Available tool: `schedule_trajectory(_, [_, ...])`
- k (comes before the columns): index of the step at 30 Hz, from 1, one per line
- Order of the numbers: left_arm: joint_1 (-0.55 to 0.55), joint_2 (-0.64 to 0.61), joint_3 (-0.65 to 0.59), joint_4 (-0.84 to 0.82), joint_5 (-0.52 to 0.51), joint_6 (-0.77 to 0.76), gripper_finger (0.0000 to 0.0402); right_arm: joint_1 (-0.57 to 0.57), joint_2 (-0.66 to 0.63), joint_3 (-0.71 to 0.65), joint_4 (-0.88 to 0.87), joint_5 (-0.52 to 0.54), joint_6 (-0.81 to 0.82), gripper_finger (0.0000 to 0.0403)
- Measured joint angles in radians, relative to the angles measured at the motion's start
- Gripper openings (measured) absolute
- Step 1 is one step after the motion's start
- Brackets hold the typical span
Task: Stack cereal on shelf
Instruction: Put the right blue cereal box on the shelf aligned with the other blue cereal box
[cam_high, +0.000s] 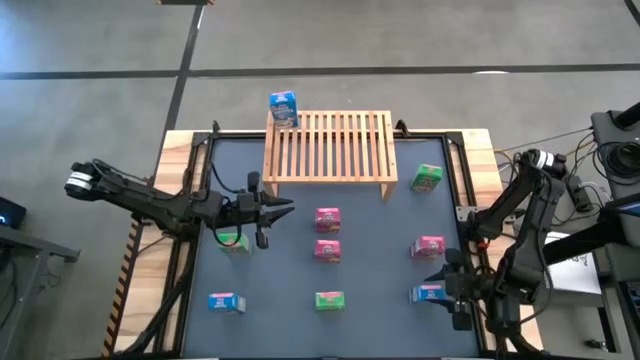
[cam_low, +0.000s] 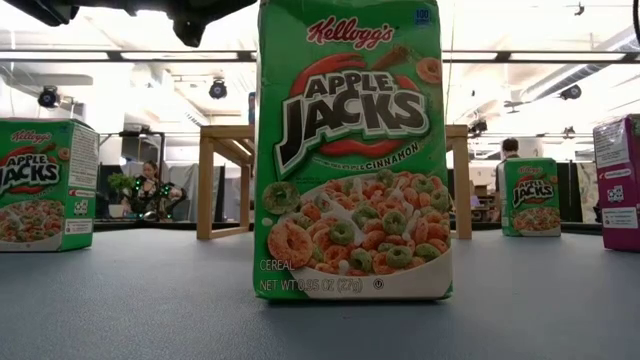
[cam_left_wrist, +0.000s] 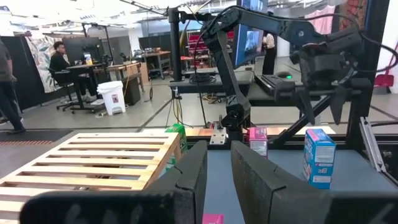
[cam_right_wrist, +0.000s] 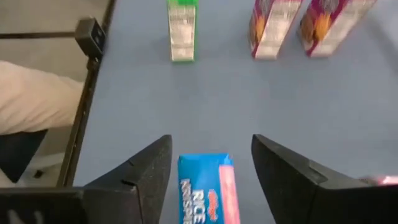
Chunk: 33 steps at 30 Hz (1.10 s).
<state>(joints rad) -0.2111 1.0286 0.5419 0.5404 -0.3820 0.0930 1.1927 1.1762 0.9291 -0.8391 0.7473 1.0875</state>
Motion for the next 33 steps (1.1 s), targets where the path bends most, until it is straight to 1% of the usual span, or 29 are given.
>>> schedule_trajectory(5, [0.0,0.0,0.0,0.013,0.0,-0.003,0.0056,0.0,0.03,-0.001,-0.086,-0.068,0.122,0.0237])
schedule_trajectory(7, [0.0,0.0,0.0,0.028,0.0,-0.005,0.0056,0.0,0.033,-0.001,-0.099,-0.075,0.147,0.0247])
schedule_trajectory(12, [0.0,0.0,0.0,0.033,0.0,-0.005,0.0056,0.0,0.032,-0.001,-0.094,-0.1,0.18,0.0269])
schedule_trajectory(17, [0.0,0.0,0.0,0.037,0.0,-0.005,0.0056,0.0,0.051,-0.001,-0.077,-0.123,0.199,0.0279])
schedule_trajectory(22, [0.0,0.0,0.0,0.036,0.0,-0.004,0.0056,0.0,0.093,-0.001,-0.056,-0.13,0.198,0.0277])
schedule_trajectory(26, [0.0,0.0,0.0,0.036,0.0,-0.004,0.0056,0.0,0.132,-0.002,-0.053,-0.158,0.198,0.027])
schedule_trajectory(33, [0.0,0.0,0.0,0.036,0.0,-0.005,0.0056,0.0,0.182,-0.002,-0.048,-0.222,0.196,0.0235])
